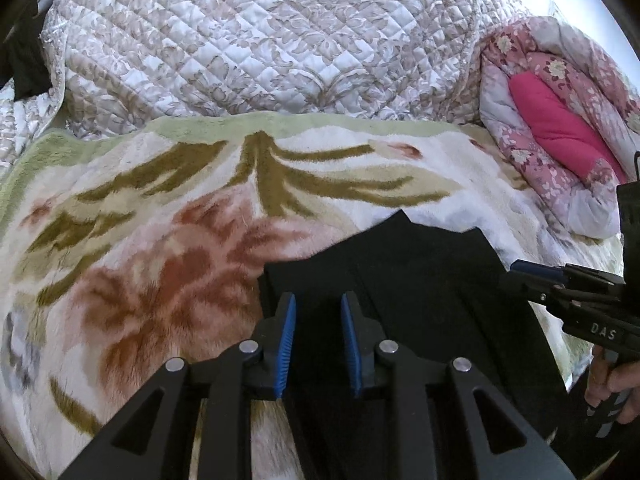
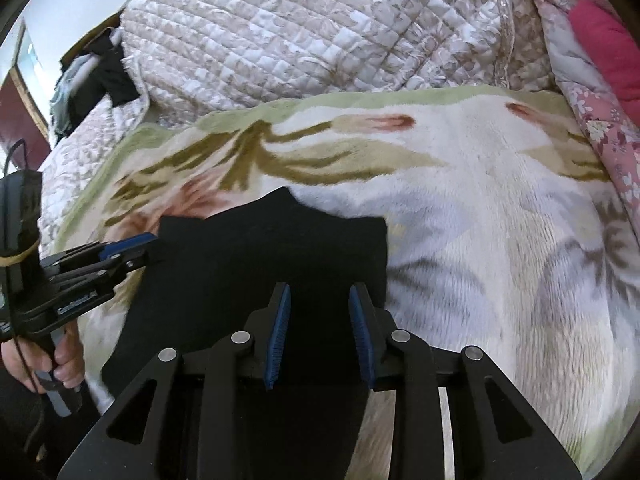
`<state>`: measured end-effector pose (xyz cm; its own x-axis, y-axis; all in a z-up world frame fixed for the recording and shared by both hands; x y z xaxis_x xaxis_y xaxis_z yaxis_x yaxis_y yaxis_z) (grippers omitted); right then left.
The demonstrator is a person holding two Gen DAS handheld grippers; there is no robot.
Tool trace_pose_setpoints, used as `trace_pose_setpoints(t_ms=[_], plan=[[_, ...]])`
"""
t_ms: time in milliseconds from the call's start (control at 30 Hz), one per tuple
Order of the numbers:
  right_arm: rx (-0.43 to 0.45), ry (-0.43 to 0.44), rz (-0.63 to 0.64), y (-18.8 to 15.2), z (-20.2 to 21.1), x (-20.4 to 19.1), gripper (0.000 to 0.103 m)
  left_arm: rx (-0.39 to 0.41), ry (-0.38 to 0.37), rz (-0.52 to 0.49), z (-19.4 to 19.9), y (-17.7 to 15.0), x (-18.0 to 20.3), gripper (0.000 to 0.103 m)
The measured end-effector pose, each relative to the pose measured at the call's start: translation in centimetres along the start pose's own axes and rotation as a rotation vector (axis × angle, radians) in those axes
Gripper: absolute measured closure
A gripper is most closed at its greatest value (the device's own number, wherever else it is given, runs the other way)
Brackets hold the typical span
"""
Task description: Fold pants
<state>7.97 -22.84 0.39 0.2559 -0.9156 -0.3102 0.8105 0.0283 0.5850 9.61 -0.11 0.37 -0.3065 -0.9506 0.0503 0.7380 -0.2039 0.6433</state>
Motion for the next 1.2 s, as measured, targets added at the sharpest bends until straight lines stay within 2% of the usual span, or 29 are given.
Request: trace_pose_setpoints(t_ms=[367,467,533,600,667,733,767,900,967,1100,1200], plan=[[-0.023,0.047,0.017,-4.0,3.0,-2.0,0.072,-0.013,-0.006,0.008,3.9,-3.7,1.7,0.077],[-0.021,0.052,0.052,-5.2,3.6,-2.7,0.072,-0.014,-0.008,0.011,4.6,-5.0,2.1,0.075],[-0.051,0.043,0.077,-6.2,3.0,-2.7,0.072,-0.022,-0.010,0.004,4.6,-5.8,2.4,0.073],[-0.084,0.030,0.058,-6.8,2.3,-2.3,0.072,-0.048,-0.010,0.006,4.1,-6.6,2.3,0.072],[-0.070,0.053,0.033,-6.4,2.8,-1.9,0.071,-0.044,-0.023,0.022,4.3,-6.9,2.0,0.069],[-0.051,0.047,0.014,-5.8,3.3,-1.4,0.061,-0.032,-0.032,0.039,4.9,-6.9,1.4,0.067],[-0.042,0.048,-0.005,-5.4,3.5,-0.9,0.058,-0.029,-0.037,0.051,5.0,-6.9,1.0,0.062],[-0.040,0.104,-0.127,-4.4,3.0,1.8,0.051,-0.043,-0.080,0.139,4.5,-7.1,-0.9,0.059],[-0.071,0.133,-0.176,-4.2,1.9,2.8,0.051,-0.045,-0.134,0.181,3.9,-6.9,-1.4,0.054],[-0.102,0.196,-0.232,-3.9,0.3,3.4,0.051,-0.059,-0.220,0.227,2.3,-6.4,-1.3,0.049],[-0.096,0.243,-0.262,-3.2,-0.3,3.6,0.050,-0.043,-0.251,0.244,1.0,-6.0,-1.2,0.042]])
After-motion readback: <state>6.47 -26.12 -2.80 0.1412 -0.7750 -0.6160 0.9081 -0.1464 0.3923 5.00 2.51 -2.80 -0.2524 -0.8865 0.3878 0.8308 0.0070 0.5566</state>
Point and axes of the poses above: each gripper's, at about its wrist camera, not at the fingertips, and z roughly against the way its jaws point, x to its right, y to its top, the point moved 5 cm from there along -z, roughly the way its jaws point, and after that the axes turned 7 degrees about -z, right-handed, at the moved point
